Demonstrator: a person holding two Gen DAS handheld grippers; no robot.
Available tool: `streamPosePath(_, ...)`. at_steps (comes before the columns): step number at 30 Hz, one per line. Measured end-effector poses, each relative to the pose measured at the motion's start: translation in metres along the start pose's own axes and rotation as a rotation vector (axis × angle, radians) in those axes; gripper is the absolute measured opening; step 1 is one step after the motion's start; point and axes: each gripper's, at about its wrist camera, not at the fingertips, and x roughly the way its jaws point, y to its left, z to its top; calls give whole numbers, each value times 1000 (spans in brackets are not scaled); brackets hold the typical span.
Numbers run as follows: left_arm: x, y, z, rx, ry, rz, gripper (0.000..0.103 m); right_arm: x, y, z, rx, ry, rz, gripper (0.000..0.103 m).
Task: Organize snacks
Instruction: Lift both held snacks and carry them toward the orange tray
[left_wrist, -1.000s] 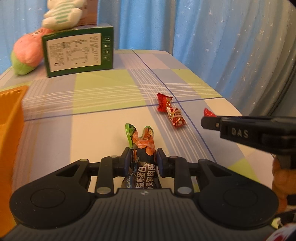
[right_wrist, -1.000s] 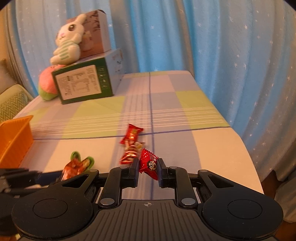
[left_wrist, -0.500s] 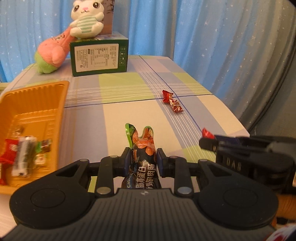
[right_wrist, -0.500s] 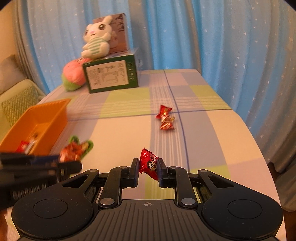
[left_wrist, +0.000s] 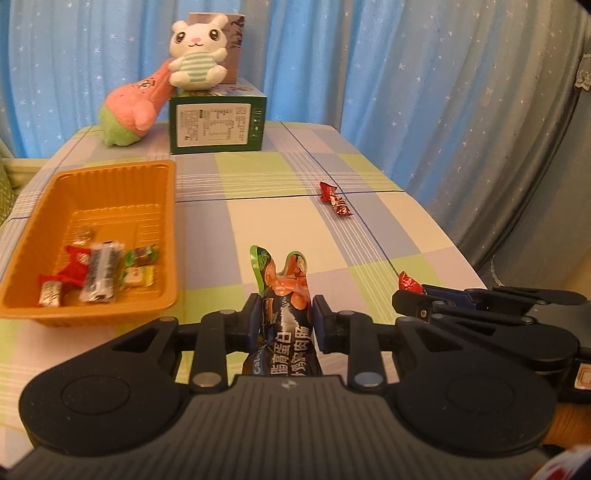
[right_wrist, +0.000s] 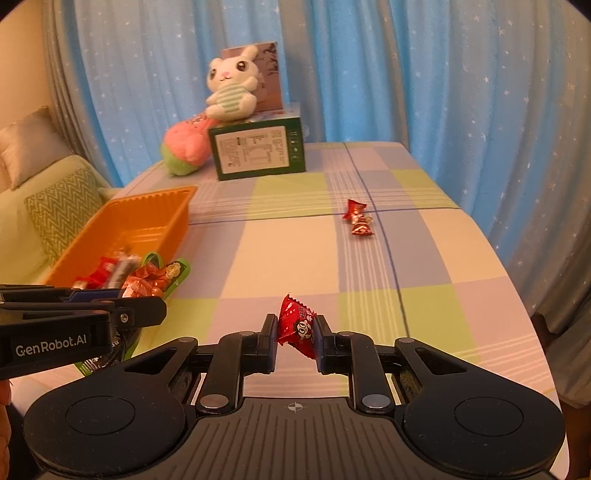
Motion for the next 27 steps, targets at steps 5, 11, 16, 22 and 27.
streamPosePath(5,-24,8,-6,-12,-15,15,26,-13,19,-1,-34,-12,22,20)
streamPosePath(11,-40,18,-10,-28,-27,35,26,-21,37,1,-67,-24,47,20)
streamPosePath(16,-48,28,-12,-43,-35,48,26,-23,50,2,-86,-27,67,20)
streamPosePath(22,-56,38,-12,-60,-46,62,26,-22,64,4,-107,-26,86,20)
streamPosePath(27,-61,47,-11,-68,-49,71,26,-18,74,6,-124,-25,99,20)
